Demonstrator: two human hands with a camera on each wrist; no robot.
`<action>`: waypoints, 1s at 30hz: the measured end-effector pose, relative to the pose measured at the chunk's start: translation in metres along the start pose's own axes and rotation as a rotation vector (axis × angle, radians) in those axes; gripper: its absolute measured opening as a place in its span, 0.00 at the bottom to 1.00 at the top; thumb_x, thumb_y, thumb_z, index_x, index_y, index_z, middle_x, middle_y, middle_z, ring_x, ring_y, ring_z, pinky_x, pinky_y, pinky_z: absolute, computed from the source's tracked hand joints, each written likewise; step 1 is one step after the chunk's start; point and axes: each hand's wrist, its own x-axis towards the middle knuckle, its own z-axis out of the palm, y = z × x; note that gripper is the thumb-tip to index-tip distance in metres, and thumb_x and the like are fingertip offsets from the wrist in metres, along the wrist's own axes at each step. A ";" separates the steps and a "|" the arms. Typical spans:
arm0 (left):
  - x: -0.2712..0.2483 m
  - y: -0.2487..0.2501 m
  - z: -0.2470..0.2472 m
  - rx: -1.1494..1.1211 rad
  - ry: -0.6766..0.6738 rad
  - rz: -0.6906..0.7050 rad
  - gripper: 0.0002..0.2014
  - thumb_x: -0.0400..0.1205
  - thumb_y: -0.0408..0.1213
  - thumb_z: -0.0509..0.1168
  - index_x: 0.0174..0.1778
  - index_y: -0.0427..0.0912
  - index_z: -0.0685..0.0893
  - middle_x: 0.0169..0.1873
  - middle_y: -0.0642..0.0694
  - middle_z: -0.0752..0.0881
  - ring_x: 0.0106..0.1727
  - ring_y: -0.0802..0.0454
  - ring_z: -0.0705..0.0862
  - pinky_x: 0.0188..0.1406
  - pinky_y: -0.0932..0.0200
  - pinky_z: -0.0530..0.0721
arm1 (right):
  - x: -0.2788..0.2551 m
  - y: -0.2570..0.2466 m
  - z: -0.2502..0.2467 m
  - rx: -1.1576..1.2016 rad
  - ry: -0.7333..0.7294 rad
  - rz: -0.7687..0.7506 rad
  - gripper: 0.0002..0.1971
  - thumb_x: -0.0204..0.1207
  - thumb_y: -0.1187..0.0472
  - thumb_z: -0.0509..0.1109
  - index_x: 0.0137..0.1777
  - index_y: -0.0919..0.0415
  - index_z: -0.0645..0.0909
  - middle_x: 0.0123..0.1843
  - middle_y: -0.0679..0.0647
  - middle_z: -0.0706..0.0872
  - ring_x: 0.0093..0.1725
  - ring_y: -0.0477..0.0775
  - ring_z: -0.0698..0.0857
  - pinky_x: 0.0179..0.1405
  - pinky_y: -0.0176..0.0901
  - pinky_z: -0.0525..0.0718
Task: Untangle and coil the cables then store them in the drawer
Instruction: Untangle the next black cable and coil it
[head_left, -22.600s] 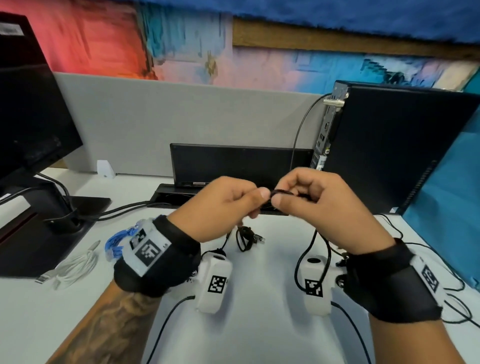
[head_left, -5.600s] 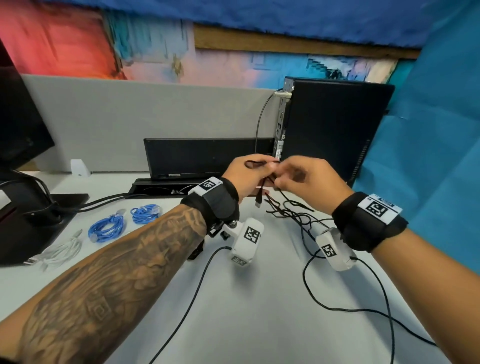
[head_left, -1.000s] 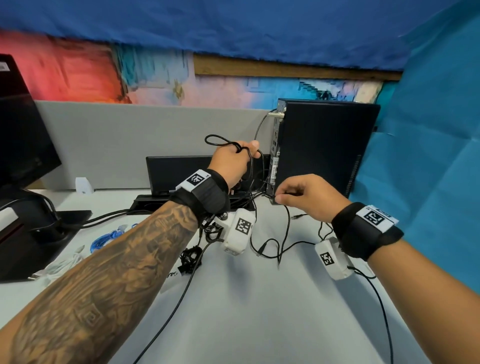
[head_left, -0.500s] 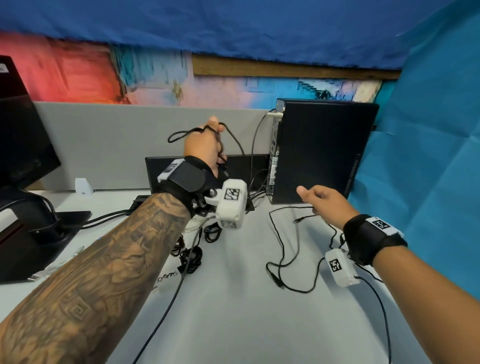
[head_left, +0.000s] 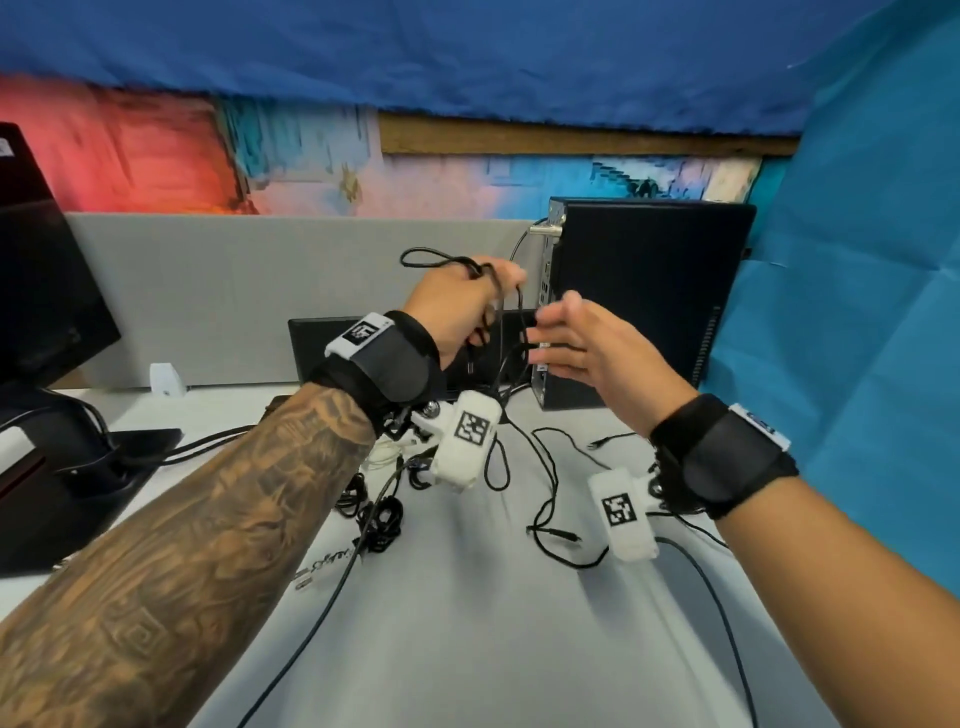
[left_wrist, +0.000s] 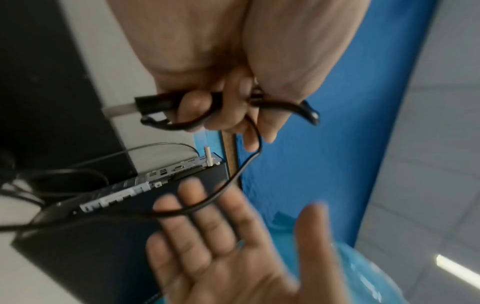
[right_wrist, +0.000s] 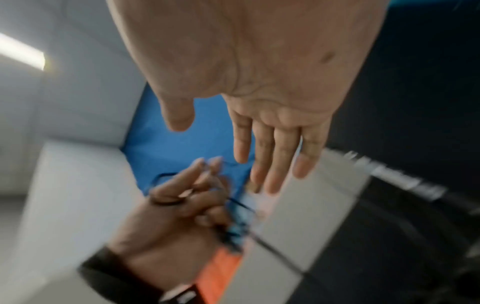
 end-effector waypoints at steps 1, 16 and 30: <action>-0.002 -0.002 0.003 0.051 -0.052 0.006 0.05 0.85 0.35 0.65 0.45 0.46 0.85 0.28 0.52 0.79 0.24 0.57 0.73 0.21 0.64 0.69 | 0.001 -0.009 0.006 0.035 -0.041 0.009 0.25 0.80 0.38 0.66 0.66 0.57 0.82 0.51 0.53 0.92 0.51 0.54 0.93 0.61 0.49 0.88; -0.031 -0.046 0.000 0.071 -0.231 -0.161 0.15 0.83 0.32 0.70 0.65 0.37 0.80 0.38 0.43 0.87 0.30 0.54 0.78 0.21 0.62 0.71 | -0.007 -0.016 0.005 -0.398 0.156 -0.135 0.07 0.81 0.68 0.69 0.49 0.56 0.84 0.29 0.50 0.79 0.31 0.51 0.78 0.37 0.58 0.88; -0.046 -0.064 -0.014 0.120 -0.155 -0.166 0.26 0.74 0.32 0.77 0.67 0.48 0.79 0.63 0.45 0.82 0.48 0.49 0.85 0.36 0.57 0.79 | -0.009 -0.027 -0.022 0.358 0.377 -0.145 0.09 0.84 0.67 0.67 0.43 0.55 0.82 0.31 0.46 0.77 0.22 0.40 0.72 0.39 0.41 0.86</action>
